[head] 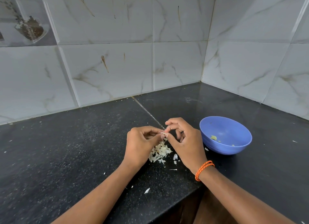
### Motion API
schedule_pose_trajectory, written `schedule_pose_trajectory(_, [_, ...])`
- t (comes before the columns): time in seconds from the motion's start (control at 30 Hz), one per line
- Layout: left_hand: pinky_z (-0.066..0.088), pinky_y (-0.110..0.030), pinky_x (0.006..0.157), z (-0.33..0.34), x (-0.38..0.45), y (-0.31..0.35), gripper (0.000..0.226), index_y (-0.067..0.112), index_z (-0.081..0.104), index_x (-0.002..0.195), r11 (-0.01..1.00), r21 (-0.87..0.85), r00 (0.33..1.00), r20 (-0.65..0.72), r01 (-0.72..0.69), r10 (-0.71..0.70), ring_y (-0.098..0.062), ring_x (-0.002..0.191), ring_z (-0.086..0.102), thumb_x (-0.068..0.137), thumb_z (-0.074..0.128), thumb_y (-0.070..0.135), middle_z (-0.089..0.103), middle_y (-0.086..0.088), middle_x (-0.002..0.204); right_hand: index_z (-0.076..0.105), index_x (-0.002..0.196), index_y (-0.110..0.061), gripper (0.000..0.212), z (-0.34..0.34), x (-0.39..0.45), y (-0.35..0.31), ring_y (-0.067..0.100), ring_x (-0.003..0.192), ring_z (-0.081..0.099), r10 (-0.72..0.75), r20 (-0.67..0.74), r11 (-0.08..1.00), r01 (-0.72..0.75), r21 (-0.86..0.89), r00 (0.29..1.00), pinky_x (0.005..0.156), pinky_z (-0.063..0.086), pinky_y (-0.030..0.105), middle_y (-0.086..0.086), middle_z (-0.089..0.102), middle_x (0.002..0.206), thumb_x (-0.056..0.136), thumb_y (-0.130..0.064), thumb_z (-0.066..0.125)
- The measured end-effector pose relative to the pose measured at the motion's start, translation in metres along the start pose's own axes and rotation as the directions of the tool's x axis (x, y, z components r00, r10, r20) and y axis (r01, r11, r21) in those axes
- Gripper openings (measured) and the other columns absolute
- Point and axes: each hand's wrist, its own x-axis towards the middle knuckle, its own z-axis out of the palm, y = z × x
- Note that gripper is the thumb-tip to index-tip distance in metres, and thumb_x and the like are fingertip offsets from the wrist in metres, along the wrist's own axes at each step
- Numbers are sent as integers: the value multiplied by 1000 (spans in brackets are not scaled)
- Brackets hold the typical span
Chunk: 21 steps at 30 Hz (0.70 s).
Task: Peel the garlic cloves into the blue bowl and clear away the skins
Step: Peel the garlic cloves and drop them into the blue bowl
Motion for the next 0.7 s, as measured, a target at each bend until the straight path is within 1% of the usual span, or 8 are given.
schedule_pose_trajectory(0.13, [68, -43, 79, 1, -1, 1, 5, 16, 86, 92, 1000, -8, 1000, -6, -8, 8, -20, 79, 81, 90, 89, 13, 83, -1, 83, 67, 113, -31, 38, 0, 0, 0, 16, 62, 45, -17, -7, 998, 16, -61, 1000, 61, 46, 29, -20, 72, 89, 87, -10, 83])
schedule_pose_trajectory(0.3, [67, -49, 78, 1, -1, 2, 8, 19, 85, 91, 999, -36, 1000, -5, -22, 22, -23, 79, 81, 91, 88, 12, 82, 0, 87, 67, 118, -33, 36, 2, -2, 1, 15, 66, 52, -23, -1, 997, 23, -72, 1000, 64, 54, 41, -14, 70, 87, 91, -12, 79])
schedule_pose_trajectory(0.37, [66, -52, 79, 0, -1, 2, 8, 19, 85, 91, 998, -52, 1000, -2, -29, 29, -30, 80, 79, 91, 87, 11, 83, 0, 89, 68, 120, -33, 37, 1, -2, 2, 15, 67, 53, -15, 0, 997, 15, -81, 1000, 64, 55, 41, -17, 69, 89, 92, -11, 77])
schedule_pose_trajectory(0.43, [64, -49, 76, -1, -1, 0, 12, 19, 85, 93, 999, -45, 1000, 2, -19, 19, -33, 79, 78, 93, 84, 7, 83, 2, 93, 68, 120, -33, 37, 0, -1, 2, 15, 67, 55, -3, -11, 996, 2, -89, 1000, 65, 55, 40, -18, 69, 91, 92, -9, 75])
schedule_pose_trajectory(0.5, [61, -38, 71, -2, 0, -2, 24, 21, 86, 94, 1000, -16, 1000, 0, -26, 26, -24, 78, 77, 94, 79, -2, 82, 6, 99, 68, 120, -32, 38, -1, 0, 3, 16, 66, 56, 11, -22, 997, -13, -72, 1000, 65, 56, 38, -18, 69, 92, 92, -7, 73])
schedule_pose_trajectory(0.57, [59, -34, 72, -3, 0, -4, 36, 23, 87, 91, 998, 16, 998, -4, -59, 59, -17, 82, 76, 94, 72, -10, 80, 9, 103, 69, 119, -30, 38, -1, 0, 3, 18, 66, 58, 21, -24, 999, -22, -39, 999, 64, 56, 36, -17, 70, 92, 92, -4, 73])
schedule_pose_trajectory(0.63, [61, -38, 75, -4, 2, -5, 40, 27, 86, 87, 996, 66, 997, -32, -67, 70, -15, 86, 75, 95, 66, -6, 80, 11, 103, 70, 119, -28, 37, -1, 0, 2, 19, 66, 60, 19, -17, 1000, -19, -15, 1000, 63, 56, 32, -16, 71, 92, 92, -2, 74])
schedule_pose_trajectory(0.7, [61, -41, 75, -3, 3, -5, 34, 32, 85, 87, 989, 129, 994, -68, -75, 84, -12, 85, 75, 99, 66, 7, 80, 14, 100, 70, 119, -27, 37, -1, 0, 2, 20, 66, 61, 13, -10, 1000, -13, -3, 1000, 62, 55, 28, -16, 71, 93, 93, -2, 74])
